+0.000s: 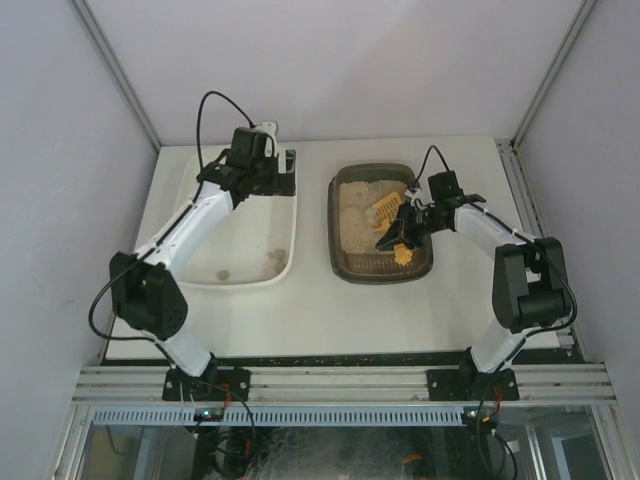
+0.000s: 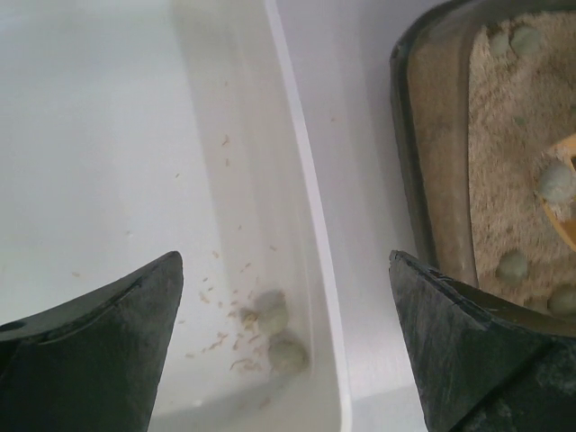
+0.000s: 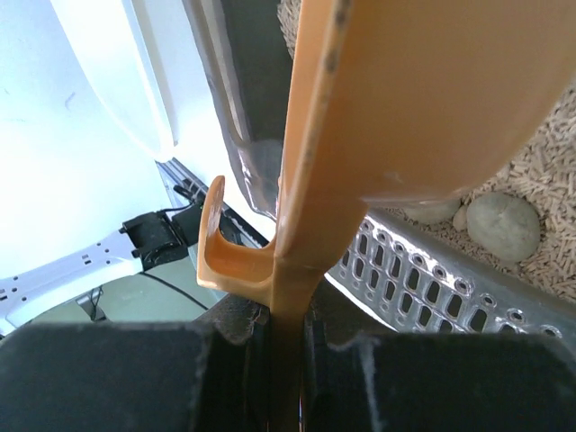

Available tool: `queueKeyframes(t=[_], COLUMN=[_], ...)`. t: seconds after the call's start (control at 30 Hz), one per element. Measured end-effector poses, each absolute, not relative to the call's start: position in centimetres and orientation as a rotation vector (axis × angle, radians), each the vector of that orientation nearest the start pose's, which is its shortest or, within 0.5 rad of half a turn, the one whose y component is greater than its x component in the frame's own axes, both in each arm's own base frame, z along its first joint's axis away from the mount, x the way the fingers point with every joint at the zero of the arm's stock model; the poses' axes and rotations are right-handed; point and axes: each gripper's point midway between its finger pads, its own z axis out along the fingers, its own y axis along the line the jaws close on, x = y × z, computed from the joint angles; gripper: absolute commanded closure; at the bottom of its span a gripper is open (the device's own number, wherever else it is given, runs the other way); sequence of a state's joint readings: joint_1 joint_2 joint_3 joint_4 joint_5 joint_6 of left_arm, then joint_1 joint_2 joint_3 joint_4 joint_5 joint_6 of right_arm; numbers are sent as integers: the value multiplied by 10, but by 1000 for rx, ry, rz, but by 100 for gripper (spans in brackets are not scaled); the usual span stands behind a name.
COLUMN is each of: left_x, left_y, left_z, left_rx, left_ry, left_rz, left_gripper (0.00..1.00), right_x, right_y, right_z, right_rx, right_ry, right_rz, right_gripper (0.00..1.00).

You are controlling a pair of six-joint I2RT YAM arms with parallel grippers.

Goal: Clean the litter box

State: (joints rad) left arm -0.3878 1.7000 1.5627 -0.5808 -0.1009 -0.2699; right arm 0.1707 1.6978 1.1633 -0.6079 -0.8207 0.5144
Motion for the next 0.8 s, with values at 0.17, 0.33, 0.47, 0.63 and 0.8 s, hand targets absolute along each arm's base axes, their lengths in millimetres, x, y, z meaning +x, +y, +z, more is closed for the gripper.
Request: queueKeyframes(t=[0.17, 0.33, 0.47, 0.63, 0.8], left_x=[389, 333, 286, 253, 242], left_y=[-161, -141, -118, -99, -91], left_z=[232, 230, 193, 168, 171], left_rx=[337, 557, 685, 752, 761], left_ry=[2276, 2287, 2359, 2399, 2366], left_rz=[-235, -204, -154, -104, -80], left_gripper=[0, 0, 0, 0, 0], right_x=[290, 296, 298, 289, 289], right_y=[199, 203, 204, 205, 204], right_z=[121, 148, 158, 145, 148], right_rx=[225, 111, 52, 90, 105], right_ry=[2657, 2441, 2288, 2222, 2157], right_rz=[1370, 1411, 1475, 1609, 1721], right_gripper=[100, 100, 100, 100, 100])
